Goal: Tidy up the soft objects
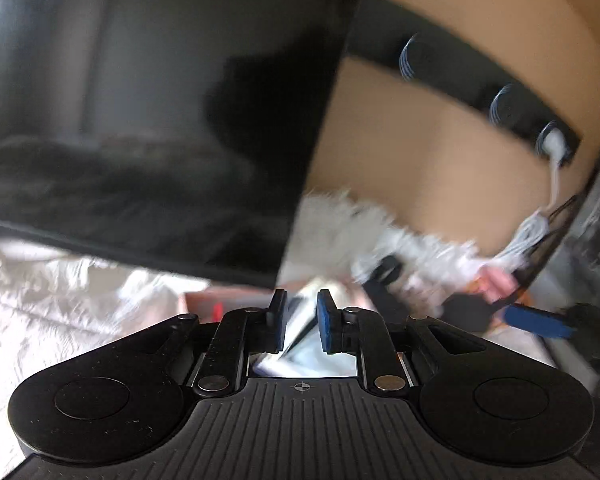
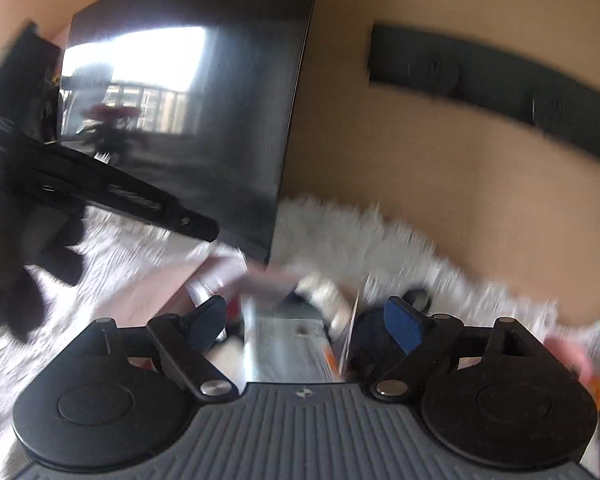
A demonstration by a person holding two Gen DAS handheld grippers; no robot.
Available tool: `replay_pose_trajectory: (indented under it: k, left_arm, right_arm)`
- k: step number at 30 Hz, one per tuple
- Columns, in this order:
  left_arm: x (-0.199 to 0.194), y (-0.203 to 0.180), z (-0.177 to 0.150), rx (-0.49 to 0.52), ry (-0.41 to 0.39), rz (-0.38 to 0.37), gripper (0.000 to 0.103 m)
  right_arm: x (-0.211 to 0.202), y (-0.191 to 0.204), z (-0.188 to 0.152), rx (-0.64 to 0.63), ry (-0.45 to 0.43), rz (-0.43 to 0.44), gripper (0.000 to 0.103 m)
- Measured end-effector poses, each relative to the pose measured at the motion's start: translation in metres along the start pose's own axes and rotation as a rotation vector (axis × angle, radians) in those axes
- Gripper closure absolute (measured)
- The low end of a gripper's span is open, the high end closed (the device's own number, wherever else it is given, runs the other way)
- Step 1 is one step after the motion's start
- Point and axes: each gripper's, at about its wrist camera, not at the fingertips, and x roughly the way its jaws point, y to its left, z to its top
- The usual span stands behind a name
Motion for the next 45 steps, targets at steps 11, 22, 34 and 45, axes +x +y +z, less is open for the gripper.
replay_pose_trajectory:
  k: [11, 22, 34, 45]
  left_arm:
    - [-0.029, -0.003, -0.115, -0.096, 0.083, -0.004, 0.085]
    - [-0.054, -0.036, -0.149, -0.106, 0.145, -0.034, 0.085]
    - [-0.017, -0.084, -0.156, -0.069, 0.240, -0.083, 0.085]
    - [0.014, -0.129, -0.164, 0.034, 0.328, -0.118, 0.085]
  right_arm:
    - [-0.037, -0.008, -0.113, 0.029, 0.209, -0.063, 0.016]
    - [0.026, -0.026, -0.110, 0.030, 0.262, -0.057, 0.032]
    - [-0.018, -0.070, -0.125, 0.121, 0.265, -0.039, 0.073]
    - [-0.070, -0.147, -0.159, 0.198, 0.325, -0.260, 0.070]
